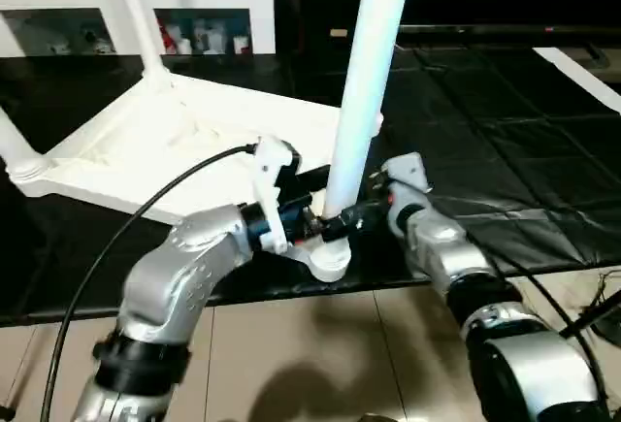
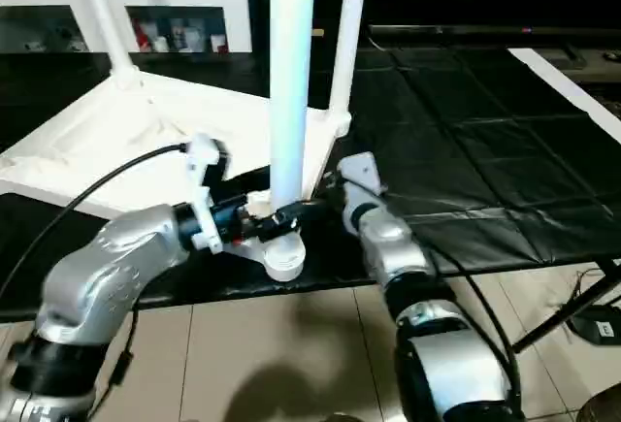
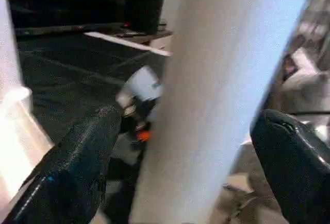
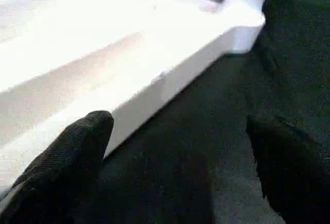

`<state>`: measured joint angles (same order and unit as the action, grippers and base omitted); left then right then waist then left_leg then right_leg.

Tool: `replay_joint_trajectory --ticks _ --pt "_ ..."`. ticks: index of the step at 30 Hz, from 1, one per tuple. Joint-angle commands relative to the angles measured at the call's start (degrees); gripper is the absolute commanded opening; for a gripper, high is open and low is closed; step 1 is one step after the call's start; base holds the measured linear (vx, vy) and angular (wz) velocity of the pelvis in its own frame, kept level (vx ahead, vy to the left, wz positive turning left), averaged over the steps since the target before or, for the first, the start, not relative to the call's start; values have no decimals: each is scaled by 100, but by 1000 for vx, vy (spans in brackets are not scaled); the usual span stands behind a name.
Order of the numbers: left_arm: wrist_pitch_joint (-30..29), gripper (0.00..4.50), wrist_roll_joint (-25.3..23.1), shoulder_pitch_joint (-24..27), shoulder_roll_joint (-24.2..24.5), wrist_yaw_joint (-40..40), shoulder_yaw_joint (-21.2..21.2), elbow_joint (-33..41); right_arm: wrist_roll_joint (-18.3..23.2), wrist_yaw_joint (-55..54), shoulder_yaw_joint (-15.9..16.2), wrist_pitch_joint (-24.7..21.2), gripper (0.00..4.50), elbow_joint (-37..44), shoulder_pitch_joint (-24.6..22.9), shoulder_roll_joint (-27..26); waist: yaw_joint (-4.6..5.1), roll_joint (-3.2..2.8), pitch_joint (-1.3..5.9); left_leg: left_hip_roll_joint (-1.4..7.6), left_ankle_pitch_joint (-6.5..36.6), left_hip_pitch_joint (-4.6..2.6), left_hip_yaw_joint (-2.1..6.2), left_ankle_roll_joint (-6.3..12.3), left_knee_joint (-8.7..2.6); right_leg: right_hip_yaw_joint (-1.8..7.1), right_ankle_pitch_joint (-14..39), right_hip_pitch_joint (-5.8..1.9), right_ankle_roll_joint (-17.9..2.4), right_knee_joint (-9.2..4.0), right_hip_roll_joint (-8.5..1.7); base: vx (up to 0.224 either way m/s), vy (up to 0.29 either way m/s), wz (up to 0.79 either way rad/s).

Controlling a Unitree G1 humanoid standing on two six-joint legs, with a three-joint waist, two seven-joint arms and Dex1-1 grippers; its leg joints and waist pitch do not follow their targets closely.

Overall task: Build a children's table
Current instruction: Rotate table base

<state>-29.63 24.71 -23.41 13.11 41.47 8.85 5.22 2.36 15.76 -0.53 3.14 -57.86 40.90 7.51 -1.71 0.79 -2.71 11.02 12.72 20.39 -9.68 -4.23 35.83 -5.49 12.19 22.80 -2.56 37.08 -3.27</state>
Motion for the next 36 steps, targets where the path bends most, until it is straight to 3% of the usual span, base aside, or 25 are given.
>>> replay_joint_trajectory --ticks 1,3,7,8,10,11,12,13,14,15,16,17,18,19,21,22,23,25,29,33,34,36 --pt "303 447 -284 -234 96 8 38 -309 118 580 19 118 450 559 -228 244 -42 -69 379 186 274 27 42 379 -360 388 -55 -426 -1227 -428 -447 0 0 0" --pt "403 447 -355 -289 137 48 58 -415 163 812 37 108 450 780 -354 351 -73 -81 395 210 227 1 53 380 -362 390 -106 -409 -1241 -403 -464 0 0 0" --pt "666 447 -518 -461 241 179 109 -733 357 1489 118 -43 450 1569 -769 678 -92 -69 377 211 365 18 58 358 -375 391 206 -418 -1220 -437 -478 0 0 0" --pt "763 447 -570 -542 265 201 105 -881 452 1756 152 -160 450 1936 -964 822 -94 -43 354 171 441 39 45 369 -375 383 414 -445 -1115 -502 -446 0 0 0" --pt "1054 447 -750 -750 298 225 122 -1292 658 2290 221 -408 450 2715 -1408 1147 -97 -52 357 195 521 18 56 366 -381 392 621 -422 -1031 -505 -465 0 0 0" --pt "1054 447 -750 -750 298 225 122 -1292 658 2290 221 -408 450 2715 -1408 1147 -107 -32 341 164 541 34 49 404 -384 382 735 -441 -929 -561 -436 0 0 0" --pt "1330 447 -931 -947 275 179 158 -1693 780 2569 253 -599 450 3251 -1737 1384 -123 -24 323 152 580 24 49 436 -388 385 892 -426 -795 -608 -415 0 0 0" --pt "1330 447 -931 -947 275 179 158 -1693 780 2569 253 -599 450 3251 -1737 1384 -135 -29 345 177 594 3 64 394 -382 387 931 -424 -774 -568 -443 0 0 0" --pt "1524 447 -1057 -1080 255 147 185 -1966 855 2740 269 -727 450 3597 -1951 1535 -89 -2 327 163 648 62 76 356 -406 356 1192 -451 -719 -583 -453 0 0 0" --pt "1743 447 -1228 -1280 216 48 235 -2343 913 2946 295 -879 450 4007 -2218 1725 -106 -2 336 150 727 7 65 340 -380 362 1502 -409 -575 -633 -446 0 0 0" --pt "1967 447 -1415 -1490 178 -72 298 -2726 958 3083 312 -1022 450 4380 -2461 1876 -119 -26 322 136 724 0 70 405 -388 364 1604 -398 -458 -680 -412 0 0 0" --pt "2143 447 -1560 -1681 139 -191 345 -3062 1001 3176 322 -1124 450 4668 -2656 1991 -133 -7 302 132 824 -22 57 442 -395 354 1822 -367 -322 -741 -398 0 0 0" --pt "2143 447 -1560 -1681 139 -191 345 -3062 1001 3176 322 -1124 450 4668 -2656 1991 -141 -2 318 148 868 -24 77 404 -404 339 1888 -383 -325 -706 -424 0 0 0" --pt "2270 447 -1665 -1851 100 -318 365 -3354 1043 3233 321 -1213 450 4882 -2801 2071 -114 -7 310 142 870 27 89 393 -419 325 1975 -412 -303 -717 -437 0 0 0" --pt "2402 447 -1746 -2067 34 -528 342 -3724 1083 3235 294 -1316 450 5075 -2923 2120 -90 4 304 100 915 12 78 385 -398 299 2301 -371 -111 -807 -408 0 0 0" --pt "2672 447 -1933 -2448 -60 -937 326 -4417 1153 3189 246 -1530 450 5389 -3094 2192 -84 -11 318 76 850 34 85 426 -391 275 2332 -390 -91 -835 -401 0 0 0" --pt "2761 447 -2021 -2581 -90 -1122 334 -4663 1169 3157 227 -1592 450 5456 -3129 2200 -87 -11 341 115 857 16 106 435 -401 275 2173 -372 -140 -802 -410 0 0 0" --pt "2845 447 -2131 -2710 -128 -1335 328 -4916 1178 3132 208 -1653 450 5523 -3157 2199 -79 -2 330 113 869 49 112 450 -409 258 2160 -386 -145 -811 -416 0 0 0" --pt "3137 447 -2388 -2982 -220 -1877 325 -5545 1199 3007 184 -1867 450 5766 -3234 2196 -88 9 360 127 770 37 111 503 -398 265 1958 -387 -298 -794 -449 0 0 0" --pt "3346 447 -2564 -3041 -259 -2204 348 -5840 1169 2931 186 -1952 450 5823 -3228 2170 -103 12 373 167 583 52 120 612 -404 280 1376 -391 -547 -738 -464 0 0 0" --pt "3438 447 -2589 -3050 -273 -2249 348 -5927 1166 2910 192 -1978 450 5839 -3225 2166 -105 3 384 183 519 45 118 640 -404 293 1125 -400 -686 -707 -483 0 0 0" --pt "3692 447 -2352 -3024 -396 -2091 120 -5980 1172 2855 194 -2059 450 5923 -3231 2149 -114 27 384 180 471 43 106 676 -402 298 1000 -408 -787 -708 -498 0 0 0"
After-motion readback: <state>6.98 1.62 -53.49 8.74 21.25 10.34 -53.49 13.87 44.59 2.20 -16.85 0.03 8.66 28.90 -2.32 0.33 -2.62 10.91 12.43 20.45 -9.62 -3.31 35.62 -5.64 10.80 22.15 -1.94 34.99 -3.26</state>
